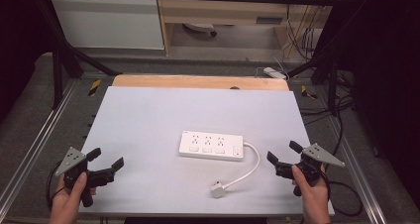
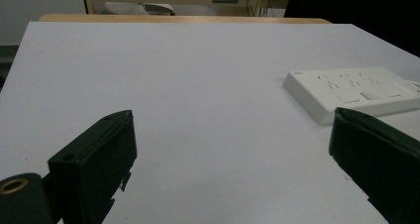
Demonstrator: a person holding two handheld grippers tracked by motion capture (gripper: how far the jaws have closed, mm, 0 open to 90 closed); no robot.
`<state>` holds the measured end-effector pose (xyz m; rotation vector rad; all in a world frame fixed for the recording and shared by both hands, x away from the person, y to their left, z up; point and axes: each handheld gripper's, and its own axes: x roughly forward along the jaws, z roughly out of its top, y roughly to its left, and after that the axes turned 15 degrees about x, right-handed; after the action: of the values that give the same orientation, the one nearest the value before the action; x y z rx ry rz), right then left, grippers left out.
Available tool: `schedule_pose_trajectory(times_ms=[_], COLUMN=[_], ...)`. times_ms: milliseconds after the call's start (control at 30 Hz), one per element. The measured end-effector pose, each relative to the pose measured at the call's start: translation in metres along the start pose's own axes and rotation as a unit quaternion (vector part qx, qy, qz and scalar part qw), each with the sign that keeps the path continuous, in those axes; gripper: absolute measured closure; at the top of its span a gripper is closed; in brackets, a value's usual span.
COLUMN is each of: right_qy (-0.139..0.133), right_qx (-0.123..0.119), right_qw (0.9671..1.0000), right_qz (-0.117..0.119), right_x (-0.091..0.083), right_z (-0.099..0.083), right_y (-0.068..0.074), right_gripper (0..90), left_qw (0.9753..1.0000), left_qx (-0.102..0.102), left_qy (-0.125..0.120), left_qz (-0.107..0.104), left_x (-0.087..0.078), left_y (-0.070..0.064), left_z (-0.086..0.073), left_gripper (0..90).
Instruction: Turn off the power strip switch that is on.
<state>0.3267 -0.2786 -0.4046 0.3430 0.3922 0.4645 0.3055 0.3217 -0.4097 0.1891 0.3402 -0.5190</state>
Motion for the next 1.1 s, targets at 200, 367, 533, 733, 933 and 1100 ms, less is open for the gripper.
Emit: schedule_pose_trajectory(times_ms=[200, 367, 533, 733, 933, 1100], right_qy=[-0.001, 0.001, 0.002, -0.004, -0.007, -0.011], right_qx=[-0.004, -0.012, -0.016, -0.024, -0.032, -0.042], right_qw=[1.0000, 0.9999, 0.9998, 0.9996, 0.9994, 0.9989], right_qz=[0.005, 0.008, 0.010, 0.011, 0.013, 0.017], right_x=[0.002, 0.007, 0.010, 0.014, 0.021, 0.028], right_z=[0.004, 0.007, 0.010, 0.017, 0.025, 0.032], right_y=[0.006, 0.011, 0.015, 0.020, 0.025, 0.031], right_gripper=[1.9, 1.9, 1.9, 1.9, 1.9, 1.9], left_qw=[1.0000, 1.0000, 1.0000, 1.0000, 1.0000, 1.0000], left_qx=[0.002, 0.001, 0.001, 0.003, 0.004, 0.005], left_qy=[0.001, 0.001, 0.002, 0.005, 0.007, 0.007], left_qz=[-0.001, 0.000, -0.001, -0.002, -0.004, -0.003], left_x=[0.000, 0.000, 0.001, 0.001, 0.001, 0.001], left_y=[0.000, 0.000, 0.000, 0.000, -0.001, -0.001], left_z=[0.000, 0.000, 0.000, -0.001, -0.001, -0.001], left_gripper=[4.4, 4.4, 4.4, 4.4, 4.4, 4.4])
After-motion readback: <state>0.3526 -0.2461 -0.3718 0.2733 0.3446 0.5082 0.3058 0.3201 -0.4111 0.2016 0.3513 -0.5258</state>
